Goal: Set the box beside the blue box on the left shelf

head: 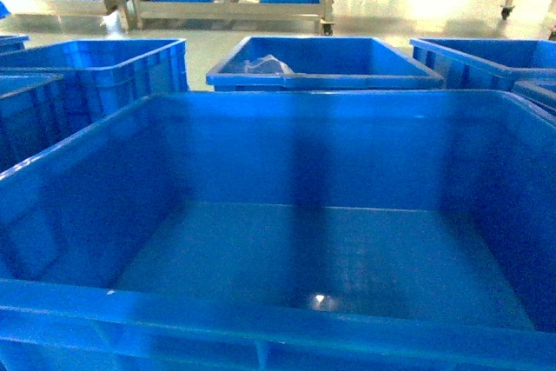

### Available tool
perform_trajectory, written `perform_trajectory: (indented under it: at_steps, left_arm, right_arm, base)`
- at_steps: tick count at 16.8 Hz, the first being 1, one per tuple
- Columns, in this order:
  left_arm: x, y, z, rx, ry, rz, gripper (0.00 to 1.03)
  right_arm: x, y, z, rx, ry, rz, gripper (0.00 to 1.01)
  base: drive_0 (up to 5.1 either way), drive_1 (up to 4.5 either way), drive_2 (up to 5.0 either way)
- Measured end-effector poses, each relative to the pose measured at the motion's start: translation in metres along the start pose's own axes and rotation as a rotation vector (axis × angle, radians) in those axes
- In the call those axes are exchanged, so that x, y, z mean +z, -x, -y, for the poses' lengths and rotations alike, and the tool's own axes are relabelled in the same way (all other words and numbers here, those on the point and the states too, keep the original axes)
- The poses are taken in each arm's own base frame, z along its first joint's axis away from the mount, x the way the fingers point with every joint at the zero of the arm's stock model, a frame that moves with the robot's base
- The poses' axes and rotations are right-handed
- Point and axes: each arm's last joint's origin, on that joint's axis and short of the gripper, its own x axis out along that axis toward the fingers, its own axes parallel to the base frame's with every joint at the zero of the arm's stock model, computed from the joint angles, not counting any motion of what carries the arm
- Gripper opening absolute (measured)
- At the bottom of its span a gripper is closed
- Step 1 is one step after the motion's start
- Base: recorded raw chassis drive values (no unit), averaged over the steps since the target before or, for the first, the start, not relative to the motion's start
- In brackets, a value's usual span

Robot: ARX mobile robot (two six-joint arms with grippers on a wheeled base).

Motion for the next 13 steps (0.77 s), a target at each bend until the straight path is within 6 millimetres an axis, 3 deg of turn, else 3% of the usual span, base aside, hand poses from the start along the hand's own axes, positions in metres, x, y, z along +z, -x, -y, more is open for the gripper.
perform_trajectory:
  at_steps: [13]
  left_arm:
    - [0.0000,0.0000,0.0000,0.000,0.000,0.000,0.98]
  right_arm:
    - [0.0000,0.0000,0.0000,0.000,0.000,0.000,0.98]
  base:
    - [0.0,0.00,0.0]
